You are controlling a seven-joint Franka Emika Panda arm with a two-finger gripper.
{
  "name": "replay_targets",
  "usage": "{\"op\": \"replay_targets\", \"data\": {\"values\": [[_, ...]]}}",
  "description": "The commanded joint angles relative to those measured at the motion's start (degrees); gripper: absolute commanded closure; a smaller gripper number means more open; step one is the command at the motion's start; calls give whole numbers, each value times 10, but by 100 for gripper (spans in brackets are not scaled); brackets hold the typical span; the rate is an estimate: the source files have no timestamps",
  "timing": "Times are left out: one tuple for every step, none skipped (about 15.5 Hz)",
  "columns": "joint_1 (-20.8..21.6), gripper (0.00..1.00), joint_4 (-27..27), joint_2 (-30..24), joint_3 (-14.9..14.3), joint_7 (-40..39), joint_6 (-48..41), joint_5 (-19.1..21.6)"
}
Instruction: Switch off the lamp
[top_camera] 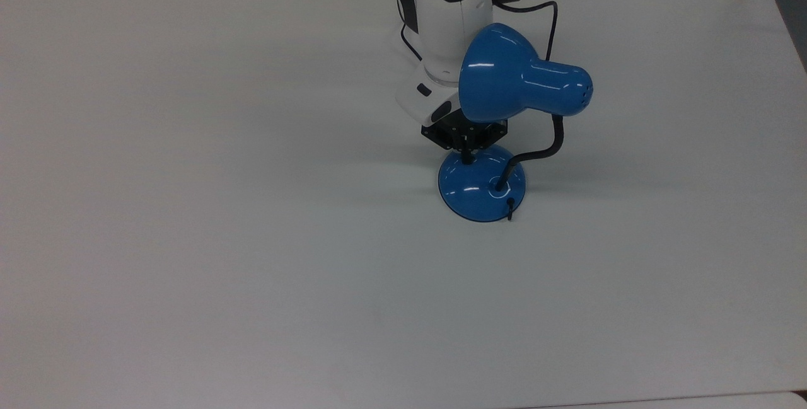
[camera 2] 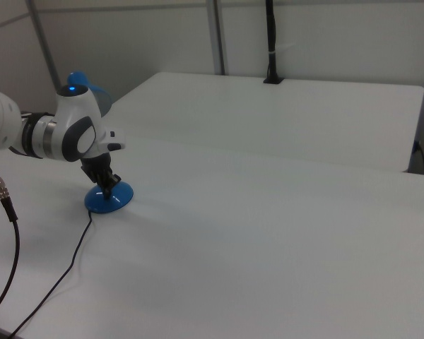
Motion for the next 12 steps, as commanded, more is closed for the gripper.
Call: {"op": "replay_targets", "data": {"values": [[-10, 100, -62, 4, -5, 13, 5, -19], [-12, 100, -62, 3, -5, 13, 5, -19], [-13, 100, -62, 3, -5, 13, 5, -19], [-14, 100, -63, 2, -5, 13, 4, -19], [-19, 100, -63, 1, -5, 12, 4, -19], [-20, 100, -64, -2, -5, 11, 1, -19], [-21, 100, -64, -4, -5, 10, -7, -19], [-22, 100, -65, -6, -5, 10, -14, -20], [-22, 100, -65, -6, -5, 10, -16, -19], [-22, 100, -65, -7, -5, 10, -16, -19], [-24, 100, -65, -12, -5, 9, -19, -20], [-31, 100, -65, -18, -5, 7, -31, -20]]}}
